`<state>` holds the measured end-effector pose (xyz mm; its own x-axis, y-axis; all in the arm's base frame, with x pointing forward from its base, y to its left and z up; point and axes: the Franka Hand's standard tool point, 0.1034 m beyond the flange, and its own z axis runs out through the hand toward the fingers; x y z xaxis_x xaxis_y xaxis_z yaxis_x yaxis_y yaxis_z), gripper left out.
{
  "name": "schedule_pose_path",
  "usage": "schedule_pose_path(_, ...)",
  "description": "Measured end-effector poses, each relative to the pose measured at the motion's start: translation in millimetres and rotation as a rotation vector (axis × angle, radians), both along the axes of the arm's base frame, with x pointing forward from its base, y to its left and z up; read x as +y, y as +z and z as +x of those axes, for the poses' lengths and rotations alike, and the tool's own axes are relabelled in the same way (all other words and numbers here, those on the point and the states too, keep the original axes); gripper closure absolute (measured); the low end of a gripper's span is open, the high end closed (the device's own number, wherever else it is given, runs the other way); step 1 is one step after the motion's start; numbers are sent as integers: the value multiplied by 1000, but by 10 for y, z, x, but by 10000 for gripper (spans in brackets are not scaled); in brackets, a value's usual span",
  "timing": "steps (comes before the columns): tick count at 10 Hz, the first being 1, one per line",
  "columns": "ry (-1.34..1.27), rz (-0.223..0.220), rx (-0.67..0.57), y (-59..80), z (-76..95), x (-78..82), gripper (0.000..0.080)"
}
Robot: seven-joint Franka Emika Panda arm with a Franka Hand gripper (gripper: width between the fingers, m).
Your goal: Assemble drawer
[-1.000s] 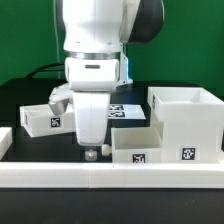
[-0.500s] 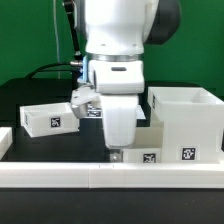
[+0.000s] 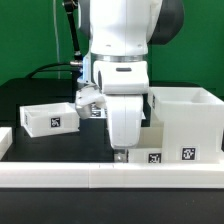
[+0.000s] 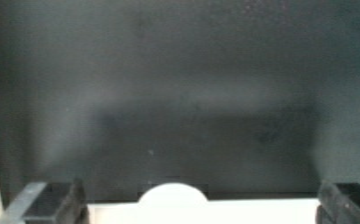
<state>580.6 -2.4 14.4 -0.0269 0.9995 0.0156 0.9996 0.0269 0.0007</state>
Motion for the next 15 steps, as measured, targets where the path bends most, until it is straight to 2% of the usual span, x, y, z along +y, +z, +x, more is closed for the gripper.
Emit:
schedule_pose_path(5,6,13,6,41,30,340,151)
schedule_pose_path(8,-9,13,3,58,54,371,151)
schedule_pose_path(9,-8,12,2,59,57,354,151)
schedule_pose_path(10,-9,8,2,54,57,271,151)
schedule_pose_path(12,-2,-8,-2,80,39,-36,151)
schedule_pose_path(14,-11,-12,-33,152,-64,-111,151)
schedule_pose_path(15,-23,-10,-71,205,-179,-166,151)
